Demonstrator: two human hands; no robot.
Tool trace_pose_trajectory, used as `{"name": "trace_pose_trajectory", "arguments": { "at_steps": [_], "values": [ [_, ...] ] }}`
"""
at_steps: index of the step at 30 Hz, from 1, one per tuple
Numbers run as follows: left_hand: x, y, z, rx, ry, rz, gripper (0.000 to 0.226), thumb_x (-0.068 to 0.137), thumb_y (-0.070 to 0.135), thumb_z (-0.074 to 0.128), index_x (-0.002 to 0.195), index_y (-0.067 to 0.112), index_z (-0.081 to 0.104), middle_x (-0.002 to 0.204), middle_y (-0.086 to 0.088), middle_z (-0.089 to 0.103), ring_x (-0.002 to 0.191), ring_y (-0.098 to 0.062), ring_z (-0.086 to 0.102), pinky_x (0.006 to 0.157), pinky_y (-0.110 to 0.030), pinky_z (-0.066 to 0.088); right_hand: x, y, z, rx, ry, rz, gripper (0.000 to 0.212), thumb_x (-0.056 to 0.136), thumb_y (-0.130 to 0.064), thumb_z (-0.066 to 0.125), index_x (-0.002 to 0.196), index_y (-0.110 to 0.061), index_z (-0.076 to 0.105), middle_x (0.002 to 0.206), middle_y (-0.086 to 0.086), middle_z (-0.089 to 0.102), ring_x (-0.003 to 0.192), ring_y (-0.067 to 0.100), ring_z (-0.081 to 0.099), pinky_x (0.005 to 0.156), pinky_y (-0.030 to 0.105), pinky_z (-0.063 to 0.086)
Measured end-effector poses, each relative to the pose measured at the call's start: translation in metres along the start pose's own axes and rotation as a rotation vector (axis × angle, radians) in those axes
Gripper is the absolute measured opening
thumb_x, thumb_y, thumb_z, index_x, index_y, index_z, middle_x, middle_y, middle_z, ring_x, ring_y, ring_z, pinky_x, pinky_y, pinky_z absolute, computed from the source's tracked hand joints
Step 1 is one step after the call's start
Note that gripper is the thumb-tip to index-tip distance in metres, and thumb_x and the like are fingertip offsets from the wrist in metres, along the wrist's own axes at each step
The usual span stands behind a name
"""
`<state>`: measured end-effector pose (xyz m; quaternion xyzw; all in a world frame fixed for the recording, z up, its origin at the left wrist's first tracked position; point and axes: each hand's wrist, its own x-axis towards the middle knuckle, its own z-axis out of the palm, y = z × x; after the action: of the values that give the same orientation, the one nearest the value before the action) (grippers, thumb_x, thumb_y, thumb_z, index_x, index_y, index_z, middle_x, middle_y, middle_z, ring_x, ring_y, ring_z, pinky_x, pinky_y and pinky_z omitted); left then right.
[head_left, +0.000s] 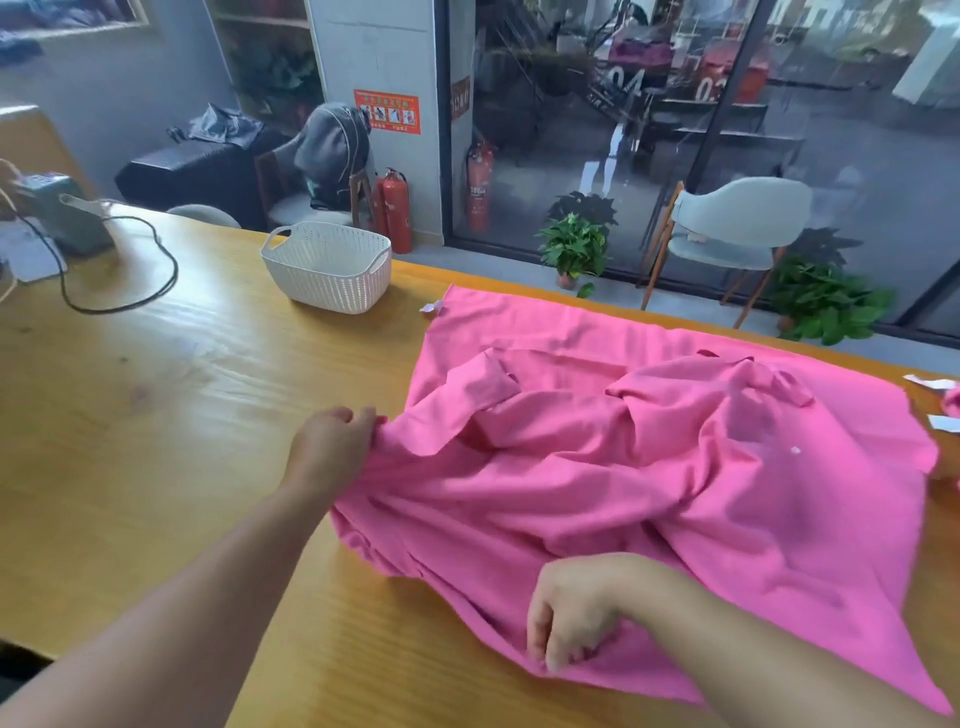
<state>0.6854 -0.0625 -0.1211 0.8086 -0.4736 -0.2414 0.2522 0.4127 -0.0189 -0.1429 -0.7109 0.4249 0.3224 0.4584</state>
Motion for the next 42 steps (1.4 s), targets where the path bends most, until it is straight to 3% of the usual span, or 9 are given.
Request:
{"name": "trace_pose_trajectory", "arguments": {
  "at_steps": [6,11,16,19,22,26,30,34,42],
  "values": [
    [-0.012,-0.023,0.0,0.756,-0.528,0.128,0.048,0.083,0.06,0.058,0.075,0.013,0.065,0.069,0.0,0.06,0.06,-0.015,0.052,0.057,-0.027,0.047,-0.01,-0.01,-0.036,0.185,0.114,-0.105,0.007,0.09,-0.018,0.067,0.095,-0.023,0.07,0.064,-0.011,0.066,0.055,-0.001,0.058,0.053,0.011,0.045],
    [-0.009,-0.018,0.009,0.557,-0.229,0.085,0.049,0.09,0.031,0.052,0.137,0.021,0.045,0.13,-0.003,0.052,0.118,-0.023,0.052,0.097,-0.034,0.045,0.013,-0.013,-0.117,0.449,0.735,-0.171,0.016,0.086,-0.006,0.063,0.08,-0.017,0.072,0.073,0.0,0.068,0.058,0.008,0.059,0.061,0.023,0.05],
    [0.014,0.023,0.041,0.145,-0.091,0.234,0.079,0.083,0.055,0.064,0.148,0.024,0.034,0.142,0.004,0.04,0.129,-0.019,0.044,0.105,-0.033,0.038,0.074,-0.014,-0.191,0.151,0.977,-0.03,0.044,0.086,-0.004,0.058,0.126,-0.021,0.063,0.125,0.006,0.059,0.111,0.023,0.061,0.098,0.031,0.048],
    [0.036,0.039,0.07,0.312,-0.098,0.38,0.108,0.068,0.067,0.067,0.153,0.027,0.015,0.151,0.003,0.022,0.14,-0.019,0.026,0.113,-0.034,0.028,0.104,-0.008,-0.218,0.024,0.925,0.039,0.065,0.085,-0.009,0.059,0.145,-0.028,0.045,0.142,0.008,0.042,0.133,0.027,0.045,0.111,0.033,0.039],
    [0.06,0.052,0.081,0.298,0.054,0.493,0.057,0.074,0.044,0.056,0.129,0.026,0.056,0.125,0.0,0.058,0.116,-0.024,0.056,0.09,-0.032,0.044,0.121,0.003,-0.232,-0.055,0.788,0.092,0.071,0.079,-0.02,0.069,0.145,-0.026,0.044,0.145,0.009,0.039,0.136,0.028,0.041,0.112,0.029,0.035],
    [0.099,0.066,0.049,-0.375,0.059,0.04,0.025,0.088,0.026,0.05,0.083,0.01,0.068,0.07,-0.001,0.061,0.072,-0.023,0.056,0.066,-0.038,0.044,0.122,0.018,-0.238,0.135,0.753,0.072,0.073,0.079,-0.043,0.076,0.142,-0.019,0.05,0.14,0.008,0.046,0.127,0.022,0.049,0.109,0.03,0.037],
    [0.121,0.092,0.012,-0.987,0.093,-0.201,0.025,0.093,0.012,0.053,0.071,0.013,0.066,0.059,0.004,0.06,0.053,-0.011,0.053,0.046,-0.016,0.044,0.109,0.018,-0.241,0.295,0.711,-0.073,0.009,0.086,-0.028,0.073,0.09,-0.02,0.076,0.088,-0.008,0.066,0.085,0.01,0.062,0.081,0.025,0.052],
    [0.144,0.108,0.013,-1.39,-0.188,-0.329,0.02,0.095,0.014,0.055,0.087,0.001,0.068,0.085,-0.016,0.07,0.073,-0.023,0.068,0.08,-0.034,0.056,0.074,0.008,-0.246,0.775,0.448,-0.261,0.022,0.08,-0.001,0.059,0.066,-0.018,0.061,0.048,-0.013,0.056,0.042,0.002,0.051,0.047,0.021,0.041],
    [0.183,0.099,0.059,-1.396,-0.098,-0.51,0.04,0.099,0.046,0.046,0.109,0.011,0.063,0.096,-0.011,0.07,0.054,-0.009,0.067,0.043,-0.02,0.05,0.071,0.034,-0.278,0.922,0.135,-0.551,0.046,0.071,-0.013,0.078,0.116,-0.009,0.068,0.11,0.008,0.063,0.101,0.02,0.061,0.104,0.041,0.043]
  ]
}}
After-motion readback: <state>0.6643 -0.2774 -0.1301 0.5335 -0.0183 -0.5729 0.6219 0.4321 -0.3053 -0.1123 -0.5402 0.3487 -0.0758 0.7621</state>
